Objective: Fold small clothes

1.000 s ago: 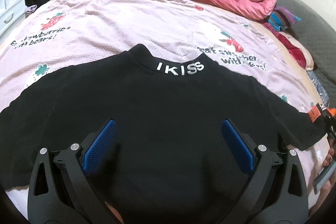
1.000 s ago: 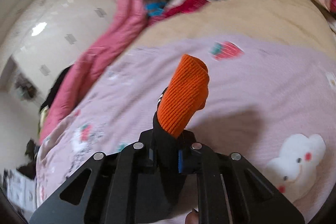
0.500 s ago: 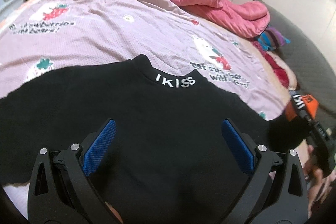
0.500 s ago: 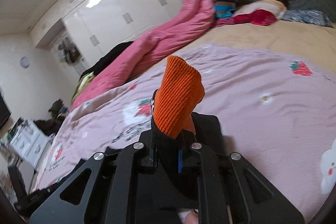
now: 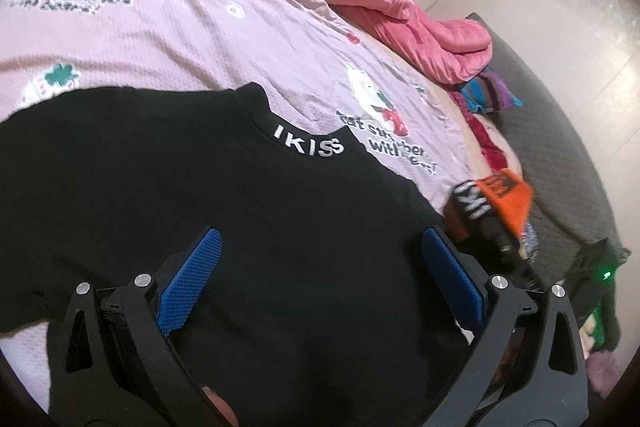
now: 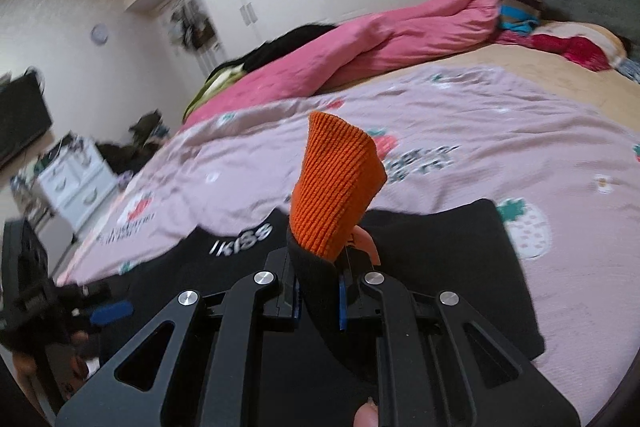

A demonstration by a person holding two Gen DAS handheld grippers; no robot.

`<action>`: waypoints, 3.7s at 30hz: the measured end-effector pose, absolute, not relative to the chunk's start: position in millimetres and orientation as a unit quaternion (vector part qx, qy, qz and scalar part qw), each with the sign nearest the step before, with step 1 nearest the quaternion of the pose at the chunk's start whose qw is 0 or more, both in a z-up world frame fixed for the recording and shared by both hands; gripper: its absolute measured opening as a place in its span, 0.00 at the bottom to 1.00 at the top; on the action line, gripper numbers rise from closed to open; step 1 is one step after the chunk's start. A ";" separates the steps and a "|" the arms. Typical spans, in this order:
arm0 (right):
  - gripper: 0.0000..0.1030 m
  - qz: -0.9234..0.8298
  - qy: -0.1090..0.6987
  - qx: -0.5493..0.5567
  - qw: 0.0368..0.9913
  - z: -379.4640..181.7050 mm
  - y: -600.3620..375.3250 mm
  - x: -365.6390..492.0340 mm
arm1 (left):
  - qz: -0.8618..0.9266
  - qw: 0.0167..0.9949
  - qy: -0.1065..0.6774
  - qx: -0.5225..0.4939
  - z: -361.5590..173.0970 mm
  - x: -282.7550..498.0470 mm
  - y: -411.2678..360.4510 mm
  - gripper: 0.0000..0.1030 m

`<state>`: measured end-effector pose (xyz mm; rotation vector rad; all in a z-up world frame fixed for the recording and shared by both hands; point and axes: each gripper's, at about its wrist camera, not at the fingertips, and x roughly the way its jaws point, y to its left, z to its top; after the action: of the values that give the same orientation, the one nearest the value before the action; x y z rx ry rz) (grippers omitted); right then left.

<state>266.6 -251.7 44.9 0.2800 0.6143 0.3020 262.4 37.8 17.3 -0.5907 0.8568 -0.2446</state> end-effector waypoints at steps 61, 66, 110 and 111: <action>0.56 0.128 0.348 0.138 0.918 35.9 -300.3 257.9 | -0.125 0.900 0.335 -0.251 46.3 222.6 59.7 0.03; 0.56 0.133 0.364 0.119 0.914 28.8 -288.8 260.8 | -0.107 0.890 0.363 -0.255 23.8 217.9 74.5 0.03; 0.93 0.219 0.392 -0.009 0.893 9.5 -196.8 243.3 | 0.065 0.909 0.379 -0.160 -7.7 177.8 86.5 0.91; 0.94 0.221 0.387 -0.008 0.895 11.7 -195.8 241.7 | 0.069 0.909 0.378 -0.162 -3.1 173.7 90.1 0.91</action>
<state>241.7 -195.8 11.7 -0.0159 0.8022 0.4579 173.7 90.1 -3.1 -0.3350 0.7798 0.1425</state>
